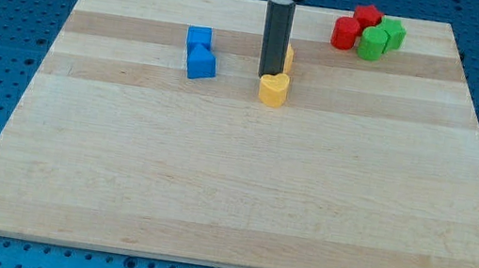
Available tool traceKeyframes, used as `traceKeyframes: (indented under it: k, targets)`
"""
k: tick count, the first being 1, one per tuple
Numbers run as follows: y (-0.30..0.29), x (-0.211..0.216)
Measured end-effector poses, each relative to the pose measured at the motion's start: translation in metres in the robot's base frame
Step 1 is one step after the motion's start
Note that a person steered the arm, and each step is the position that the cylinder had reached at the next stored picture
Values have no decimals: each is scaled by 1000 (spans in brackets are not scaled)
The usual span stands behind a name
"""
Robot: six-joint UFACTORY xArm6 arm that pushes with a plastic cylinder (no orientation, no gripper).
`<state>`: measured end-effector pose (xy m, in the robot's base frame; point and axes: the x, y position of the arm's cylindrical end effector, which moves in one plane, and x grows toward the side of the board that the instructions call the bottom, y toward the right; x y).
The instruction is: Push the yellow hexagon into a group of blocks
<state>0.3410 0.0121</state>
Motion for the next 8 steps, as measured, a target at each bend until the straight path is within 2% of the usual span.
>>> traceKeyframes:
  k: [1, 2, 3, 6, 8]
  targets:
    - [-39, -13]
    - [-14, -47]
    - [22, -58]
    - [44, -12]
    - [114, -7]
